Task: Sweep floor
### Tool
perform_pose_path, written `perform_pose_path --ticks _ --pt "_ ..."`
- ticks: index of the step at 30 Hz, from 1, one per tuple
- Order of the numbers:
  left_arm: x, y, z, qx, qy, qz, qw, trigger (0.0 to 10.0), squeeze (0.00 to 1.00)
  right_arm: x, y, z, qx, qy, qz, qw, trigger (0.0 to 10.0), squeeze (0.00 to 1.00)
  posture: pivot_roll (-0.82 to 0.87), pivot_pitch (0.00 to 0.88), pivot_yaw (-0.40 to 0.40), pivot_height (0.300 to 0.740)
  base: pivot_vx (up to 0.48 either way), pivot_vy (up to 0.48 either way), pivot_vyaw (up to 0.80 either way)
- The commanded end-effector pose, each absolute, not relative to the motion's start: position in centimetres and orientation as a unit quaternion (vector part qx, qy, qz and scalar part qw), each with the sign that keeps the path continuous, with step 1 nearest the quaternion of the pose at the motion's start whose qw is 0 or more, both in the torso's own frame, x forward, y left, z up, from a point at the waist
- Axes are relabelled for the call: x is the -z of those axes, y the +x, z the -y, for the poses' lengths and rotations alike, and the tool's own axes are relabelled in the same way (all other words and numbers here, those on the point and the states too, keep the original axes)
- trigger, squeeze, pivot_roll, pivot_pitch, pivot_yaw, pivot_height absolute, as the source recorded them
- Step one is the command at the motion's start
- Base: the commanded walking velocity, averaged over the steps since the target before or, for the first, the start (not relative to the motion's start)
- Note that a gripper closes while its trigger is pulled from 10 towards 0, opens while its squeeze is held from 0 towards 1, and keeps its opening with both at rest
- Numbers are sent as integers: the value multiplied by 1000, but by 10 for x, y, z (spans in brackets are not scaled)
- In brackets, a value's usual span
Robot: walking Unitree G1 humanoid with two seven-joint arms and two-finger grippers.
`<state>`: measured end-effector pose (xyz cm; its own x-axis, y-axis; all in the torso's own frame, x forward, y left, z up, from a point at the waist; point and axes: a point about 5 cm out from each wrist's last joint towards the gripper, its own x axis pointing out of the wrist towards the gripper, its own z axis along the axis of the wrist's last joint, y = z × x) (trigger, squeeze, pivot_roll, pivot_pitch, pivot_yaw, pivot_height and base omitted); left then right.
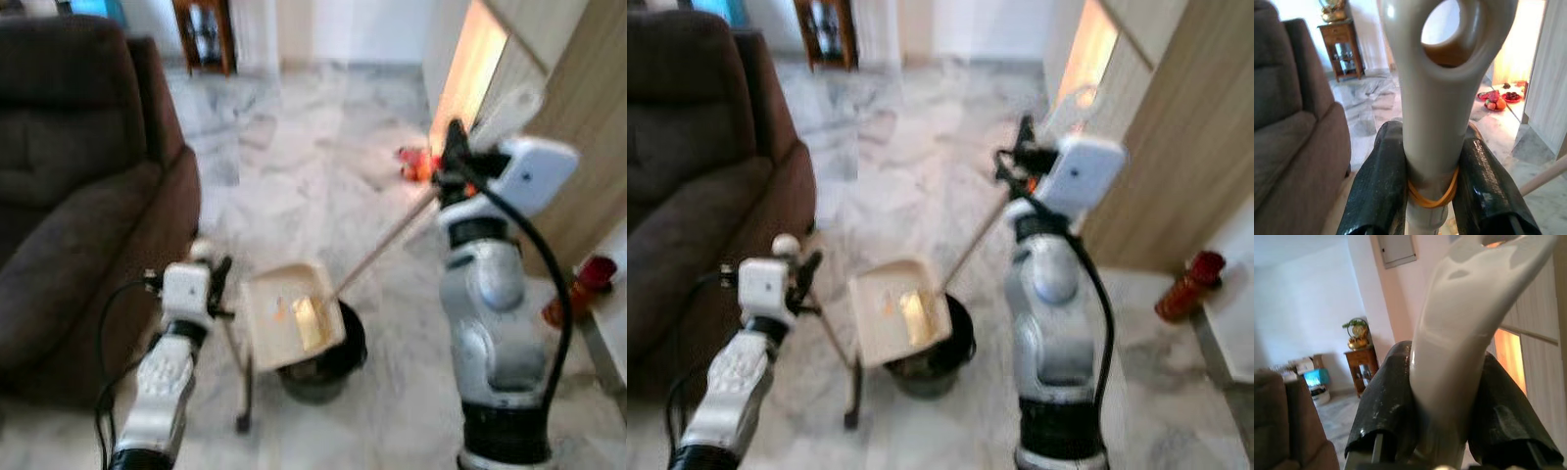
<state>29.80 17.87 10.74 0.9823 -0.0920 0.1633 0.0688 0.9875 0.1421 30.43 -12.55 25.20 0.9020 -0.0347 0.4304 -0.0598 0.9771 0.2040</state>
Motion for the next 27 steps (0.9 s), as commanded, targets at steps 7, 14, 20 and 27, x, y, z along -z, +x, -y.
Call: perform_pose_path --ticks 7,14,20,27 --pt "-118 299 -173 45 67 115 990 10000 0 -266 299 129 -4 109 260 959 10000 0 110 48 35 740 205 0 0" --pt "-118 299 -173 45 67 117 990 10000 0 -272 295 122 -20 90 286 954 10000 0 108 50 37 740 0 0 0" --pt "-115 296 -171 52 69 115 990 10000 0 -277 286 105 -50 57 321 944 10000 0 105 45 39 740 0 0 0" --pt "-114 295 -169 60 76 114 989 10000 0 -275 282 96 -70 30 332 940 10000 0 98 34 41 740 0 0 0"
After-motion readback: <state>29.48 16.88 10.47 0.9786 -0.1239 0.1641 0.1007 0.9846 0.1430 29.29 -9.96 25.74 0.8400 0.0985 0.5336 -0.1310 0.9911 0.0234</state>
